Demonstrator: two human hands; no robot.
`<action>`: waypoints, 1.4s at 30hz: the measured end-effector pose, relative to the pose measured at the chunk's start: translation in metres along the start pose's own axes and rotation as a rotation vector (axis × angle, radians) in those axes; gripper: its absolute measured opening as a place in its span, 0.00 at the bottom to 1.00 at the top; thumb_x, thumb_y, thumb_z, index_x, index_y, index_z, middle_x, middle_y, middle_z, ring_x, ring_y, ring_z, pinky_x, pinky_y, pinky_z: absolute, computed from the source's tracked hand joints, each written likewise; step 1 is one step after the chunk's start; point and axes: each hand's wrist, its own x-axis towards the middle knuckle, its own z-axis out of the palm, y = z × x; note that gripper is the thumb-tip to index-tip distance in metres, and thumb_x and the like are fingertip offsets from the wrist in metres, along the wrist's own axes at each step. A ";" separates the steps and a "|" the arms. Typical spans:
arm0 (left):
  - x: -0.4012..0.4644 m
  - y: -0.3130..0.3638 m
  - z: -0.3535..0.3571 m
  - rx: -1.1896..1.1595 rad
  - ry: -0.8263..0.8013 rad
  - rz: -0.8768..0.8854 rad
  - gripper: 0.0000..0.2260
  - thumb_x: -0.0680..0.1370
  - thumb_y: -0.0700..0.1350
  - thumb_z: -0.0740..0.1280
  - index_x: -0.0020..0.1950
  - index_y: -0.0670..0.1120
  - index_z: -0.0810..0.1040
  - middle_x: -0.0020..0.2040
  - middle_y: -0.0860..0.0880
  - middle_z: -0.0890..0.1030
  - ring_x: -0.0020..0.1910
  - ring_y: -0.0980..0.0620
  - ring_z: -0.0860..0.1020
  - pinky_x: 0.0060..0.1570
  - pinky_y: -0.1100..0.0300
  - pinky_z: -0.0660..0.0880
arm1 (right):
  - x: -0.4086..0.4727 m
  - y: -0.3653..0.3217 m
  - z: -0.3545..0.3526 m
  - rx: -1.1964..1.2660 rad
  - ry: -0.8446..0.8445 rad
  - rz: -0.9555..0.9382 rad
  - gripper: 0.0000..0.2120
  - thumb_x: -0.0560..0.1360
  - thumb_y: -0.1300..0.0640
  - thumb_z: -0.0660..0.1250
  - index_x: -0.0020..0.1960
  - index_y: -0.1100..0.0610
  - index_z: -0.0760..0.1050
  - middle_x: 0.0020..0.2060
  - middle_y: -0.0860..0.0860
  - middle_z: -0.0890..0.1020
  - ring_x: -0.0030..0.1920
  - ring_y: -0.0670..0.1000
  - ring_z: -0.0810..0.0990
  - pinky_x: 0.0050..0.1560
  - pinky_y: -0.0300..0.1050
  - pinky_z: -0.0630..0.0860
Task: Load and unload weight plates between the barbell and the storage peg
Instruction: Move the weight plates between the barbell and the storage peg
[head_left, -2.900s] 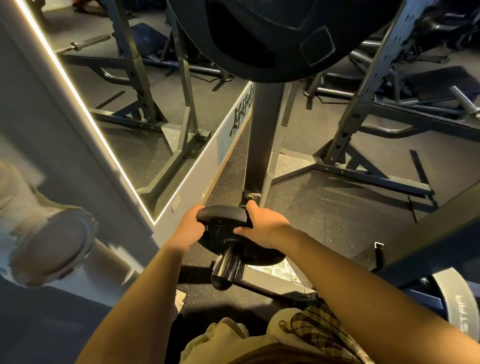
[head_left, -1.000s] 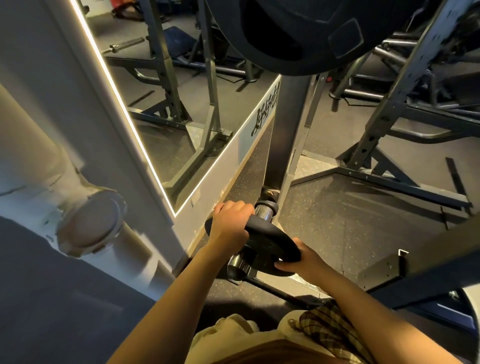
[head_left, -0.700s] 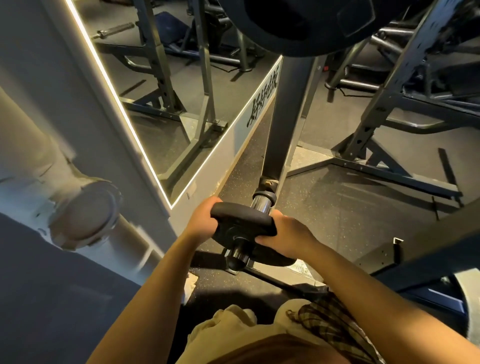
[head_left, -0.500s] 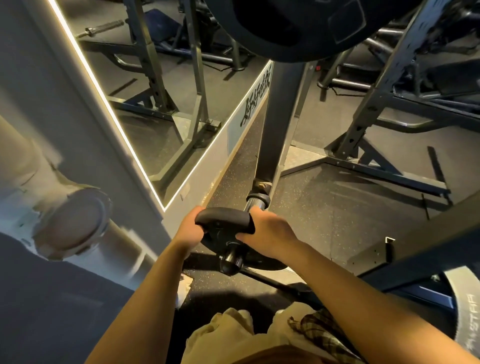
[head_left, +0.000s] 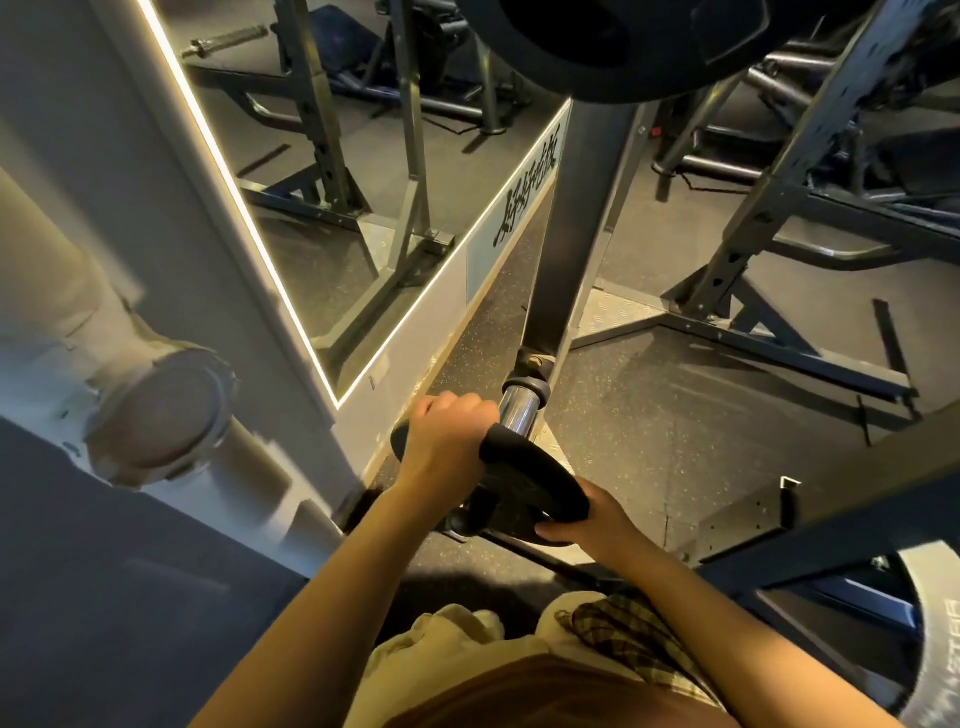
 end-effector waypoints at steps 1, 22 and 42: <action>-0.001 0.003 0.002 0.018 0.009 0.028 0.11 0.78 0.55 0.64 0.48 0.48 0.77 0.42 0.51 0.76 0.43 0.53 0.74 0.54 0.58 0.68 | 0.002 0.002 0.002 -0.005 -0.005 0.010 0.19 0.71 0.57 0.75 0.58 0.52 0.71 0.51 0.48 0.77 0.56 0.52 0.77 0.56 0.41 0.75; -0.024 -0.061 0.009 -0.773 -0.237 -0.683 0.04 0.78 0.39 0.66 0.46 0.47 0.74 0.42 0.50 0.78 0.41 0.55 0.76 0.40 0.64 0.69 | 0.009 -0.095 0.009 -0.534 0.078 -0.256 0.24 0.75 0.42 0.68 0.65 0.54 0.70 0.59 0.52 0.79 0.56 0.53 0.80 0.54 0.44 0.77; -0.039 -0.067 0.009 -0.706 0.035 -0.197 0.04 0.70 0.44 0.67 0.40 0.52 0.74 0.39 0.48 0.79 0.40 0.50 0.77 0.44 0.59 0.77 | 0.001 -0.070 -0.001 -0.258 -0.202 -0.091 0.17 0.71 0.51 0.74 0.57 0.55 0.76 0.37 0.45 0.80 0.33 0.42 0.80 0.40 0.34 0.77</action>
